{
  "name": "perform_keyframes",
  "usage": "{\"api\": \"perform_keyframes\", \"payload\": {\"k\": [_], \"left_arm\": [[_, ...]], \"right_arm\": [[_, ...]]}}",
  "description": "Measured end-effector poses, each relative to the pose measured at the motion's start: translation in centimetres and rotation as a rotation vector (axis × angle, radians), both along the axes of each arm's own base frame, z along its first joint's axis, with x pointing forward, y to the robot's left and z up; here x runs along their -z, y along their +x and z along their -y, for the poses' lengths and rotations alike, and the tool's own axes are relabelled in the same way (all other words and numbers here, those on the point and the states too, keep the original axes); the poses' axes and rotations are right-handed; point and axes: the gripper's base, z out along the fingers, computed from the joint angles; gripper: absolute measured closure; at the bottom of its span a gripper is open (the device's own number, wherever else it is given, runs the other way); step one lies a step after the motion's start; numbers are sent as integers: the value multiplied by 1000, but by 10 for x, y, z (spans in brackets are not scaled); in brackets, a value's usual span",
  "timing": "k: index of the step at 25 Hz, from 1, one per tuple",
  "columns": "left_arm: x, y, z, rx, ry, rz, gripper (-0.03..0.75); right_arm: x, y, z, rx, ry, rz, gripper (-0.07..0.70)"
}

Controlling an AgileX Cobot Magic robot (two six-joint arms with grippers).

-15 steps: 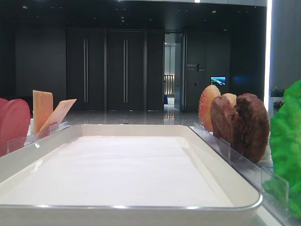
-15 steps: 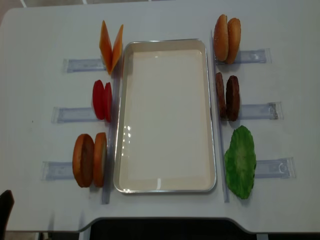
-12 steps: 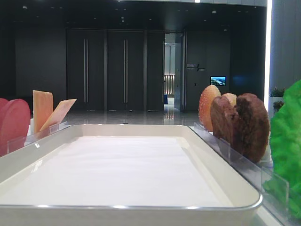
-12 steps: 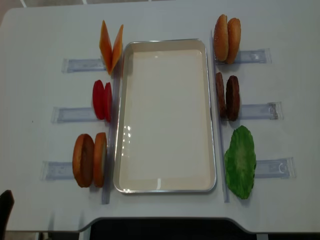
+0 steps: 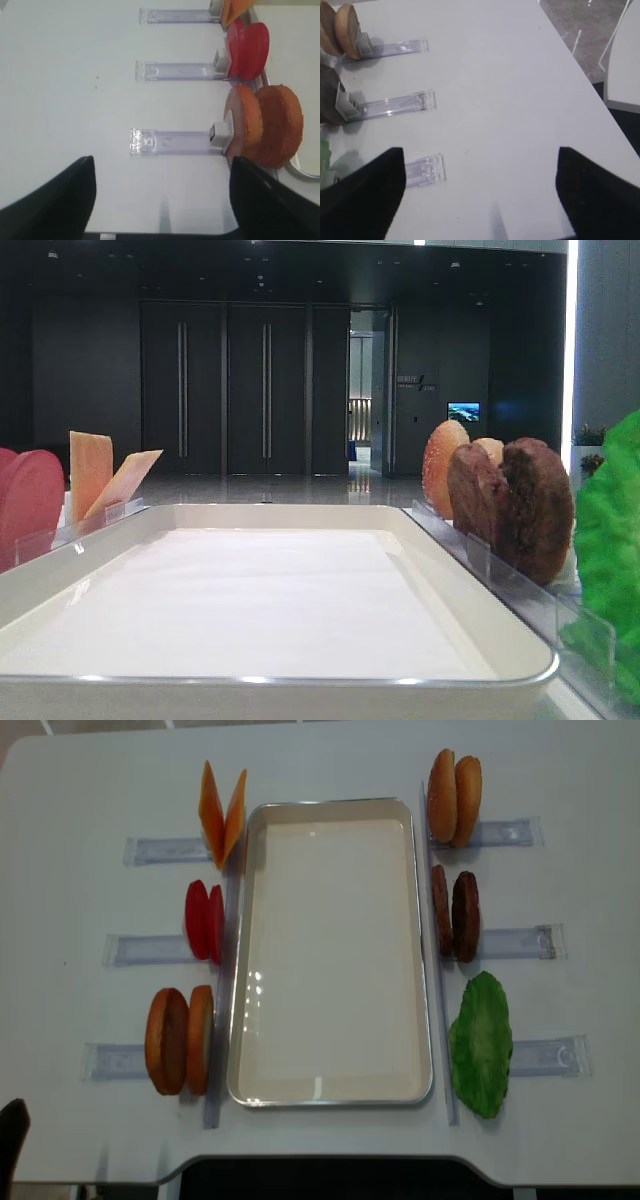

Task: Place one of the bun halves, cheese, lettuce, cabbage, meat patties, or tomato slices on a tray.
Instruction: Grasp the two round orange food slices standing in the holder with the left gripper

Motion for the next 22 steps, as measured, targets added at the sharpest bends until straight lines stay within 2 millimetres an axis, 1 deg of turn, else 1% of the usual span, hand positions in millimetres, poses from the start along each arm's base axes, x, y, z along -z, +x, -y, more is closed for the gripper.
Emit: {"api": "perform_keyframes", "payload": {"k": [3, 6, 8, 9, 10, 14, 17, 19, 22], "left_arm": [[-9, 10, 0, -8, -10, -71, 79], [-20, 25, 1, -10, -14, -140, 79], [-26, 38, 1, -9, -19, -199, 79], [-34, 52, 2, -6, -29, -248, 79], [-34, 52, 2, -6, -29, -248, 79], [-42, 84, 6, 4, -63, -362, 79], [-41, 109, 9, 12, -86, -454, 79], [-36, 124, 10, 13, -94, -525, 79], [-29, 142, 10, 9, -95, -606, 79]], "right_arm": [[0, 0, 0, 0, 0, 0, 50], [0, 0, 0, 0, 0, 0, 50], [0, 0, 0, 0, 0, 0, 50], [0, 0, 0, 0, 0, 0, 50], [0, 0, 0, 0, 0, 0, 50], [0, 0, 0, 0, 0, 0, 50], [0, 0, 0, 0, 0, 0, 50], [0, 0, 0, 0, 0, 0, 50], [0, 0, 0, 0, 0, 0, 50]]}}
